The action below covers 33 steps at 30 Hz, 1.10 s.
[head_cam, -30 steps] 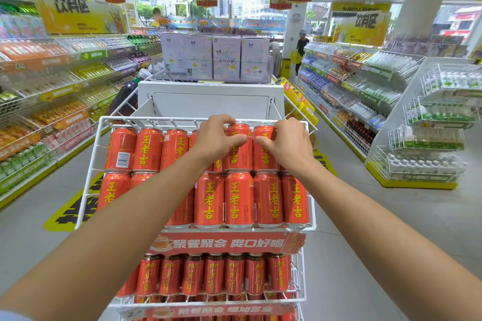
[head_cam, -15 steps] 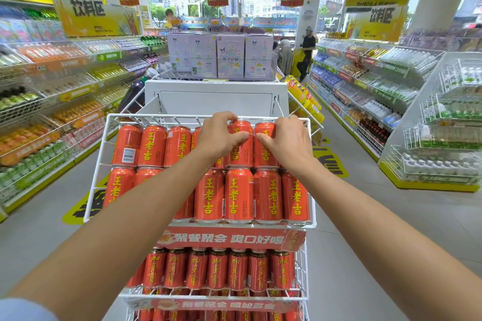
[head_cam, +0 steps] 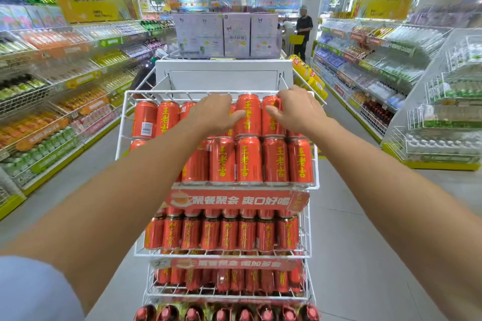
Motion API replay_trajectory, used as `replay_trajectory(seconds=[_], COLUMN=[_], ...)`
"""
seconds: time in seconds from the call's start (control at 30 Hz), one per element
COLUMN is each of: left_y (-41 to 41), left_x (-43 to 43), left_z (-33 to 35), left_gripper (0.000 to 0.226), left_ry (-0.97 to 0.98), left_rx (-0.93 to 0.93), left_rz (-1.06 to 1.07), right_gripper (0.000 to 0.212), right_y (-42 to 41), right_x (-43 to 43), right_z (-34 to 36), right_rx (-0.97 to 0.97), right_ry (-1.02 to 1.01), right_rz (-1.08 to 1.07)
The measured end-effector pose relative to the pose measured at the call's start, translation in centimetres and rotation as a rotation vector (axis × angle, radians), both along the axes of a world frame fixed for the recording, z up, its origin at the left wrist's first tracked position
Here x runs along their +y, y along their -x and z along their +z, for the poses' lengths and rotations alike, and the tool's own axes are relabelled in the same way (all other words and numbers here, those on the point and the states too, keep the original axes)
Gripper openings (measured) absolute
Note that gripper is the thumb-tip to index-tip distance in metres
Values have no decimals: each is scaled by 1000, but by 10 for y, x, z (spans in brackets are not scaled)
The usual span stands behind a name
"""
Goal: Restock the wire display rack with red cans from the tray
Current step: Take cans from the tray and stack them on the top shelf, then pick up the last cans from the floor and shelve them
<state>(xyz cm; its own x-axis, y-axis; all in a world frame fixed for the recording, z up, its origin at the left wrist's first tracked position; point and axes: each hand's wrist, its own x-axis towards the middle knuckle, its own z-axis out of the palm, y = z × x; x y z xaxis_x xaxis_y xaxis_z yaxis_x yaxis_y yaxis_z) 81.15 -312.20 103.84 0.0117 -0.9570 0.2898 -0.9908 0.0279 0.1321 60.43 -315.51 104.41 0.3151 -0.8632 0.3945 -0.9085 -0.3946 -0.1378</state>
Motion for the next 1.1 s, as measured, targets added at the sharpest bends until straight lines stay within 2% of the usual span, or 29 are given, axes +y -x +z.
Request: replay_trajectory(seconds=[0.13,0.37,0.5,0.7,0.87,1.0,1.1], left_y=[-20,-36,-47,-46,-37,-12,15], left_x=[50,162,216,252,264,276,291], left_z=[-6,-38,-72,-140,-242,-350,-435], left_gripper=[84,70,93,65,71,67,77], left_ry=[-143,-161,-225,-291,-497,-701,-849], left_rx=[-133,-202,-152,-131,-71,-20,6], left_rz=[-50,-169,-177,-207,-202,-196,-200], right_gripper=[58,65,68,73,70,64,61], right_y=[2,-10,-20,-29,-14,22,58], right_x=[46,167,226,266,275,290,312], right_z=[-3,-27,-53,-117,-222,-344,-439], right_rx=[174,278,303,291,266,269,275], right_ry=[-70,-151,-170,-244,-434,-608,-786], right_rz=[71,71,100,75,91,63,10])
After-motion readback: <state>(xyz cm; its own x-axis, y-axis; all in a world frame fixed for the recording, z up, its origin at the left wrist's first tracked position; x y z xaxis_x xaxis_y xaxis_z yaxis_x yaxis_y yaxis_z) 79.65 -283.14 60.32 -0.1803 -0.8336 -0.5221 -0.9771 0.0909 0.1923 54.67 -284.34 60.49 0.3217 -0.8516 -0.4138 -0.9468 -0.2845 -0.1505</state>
